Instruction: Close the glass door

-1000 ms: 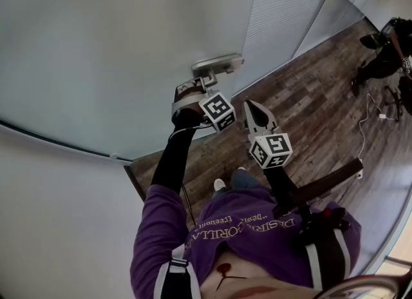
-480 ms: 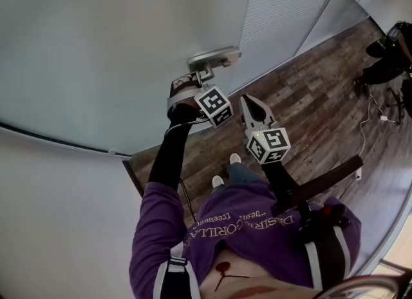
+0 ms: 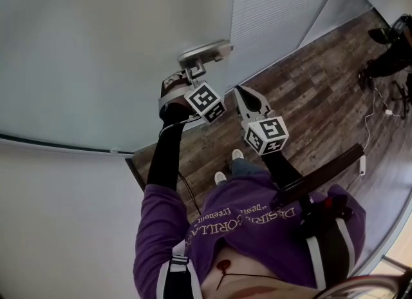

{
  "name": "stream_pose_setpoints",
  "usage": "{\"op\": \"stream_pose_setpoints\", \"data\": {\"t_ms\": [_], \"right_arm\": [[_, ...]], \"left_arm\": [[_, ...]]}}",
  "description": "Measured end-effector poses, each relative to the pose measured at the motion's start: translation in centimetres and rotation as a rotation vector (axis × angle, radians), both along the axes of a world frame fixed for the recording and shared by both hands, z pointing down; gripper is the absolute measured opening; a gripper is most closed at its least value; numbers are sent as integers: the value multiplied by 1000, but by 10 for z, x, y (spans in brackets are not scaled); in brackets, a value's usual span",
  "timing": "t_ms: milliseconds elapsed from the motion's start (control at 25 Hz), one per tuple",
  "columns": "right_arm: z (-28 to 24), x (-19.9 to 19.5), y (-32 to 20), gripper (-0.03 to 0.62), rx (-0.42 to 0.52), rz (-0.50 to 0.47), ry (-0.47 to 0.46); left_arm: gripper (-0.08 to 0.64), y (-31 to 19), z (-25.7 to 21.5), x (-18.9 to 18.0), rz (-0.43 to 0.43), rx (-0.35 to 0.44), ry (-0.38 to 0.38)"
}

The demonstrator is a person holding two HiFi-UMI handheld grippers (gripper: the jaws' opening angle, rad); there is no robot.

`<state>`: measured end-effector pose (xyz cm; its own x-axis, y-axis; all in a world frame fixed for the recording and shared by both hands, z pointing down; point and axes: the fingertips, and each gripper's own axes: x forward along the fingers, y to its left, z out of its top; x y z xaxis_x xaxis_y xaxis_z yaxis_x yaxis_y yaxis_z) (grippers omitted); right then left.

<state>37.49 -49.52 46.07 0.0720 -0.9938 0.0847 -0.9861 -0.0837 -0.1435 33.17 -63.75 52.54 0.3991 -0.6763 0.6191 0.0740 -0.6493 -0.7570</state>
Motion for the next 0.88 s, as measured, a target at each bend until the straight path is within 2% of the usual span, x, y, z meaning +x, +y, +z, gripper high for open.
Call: {"op": "stream_pose_setpoints", "data": {"t_ms": [880], "right_arm": [[-3,72,-45,-3,-3,-119,-10]], "left_arm": [[86,-43,-3,25,-96,-22,1]]}}
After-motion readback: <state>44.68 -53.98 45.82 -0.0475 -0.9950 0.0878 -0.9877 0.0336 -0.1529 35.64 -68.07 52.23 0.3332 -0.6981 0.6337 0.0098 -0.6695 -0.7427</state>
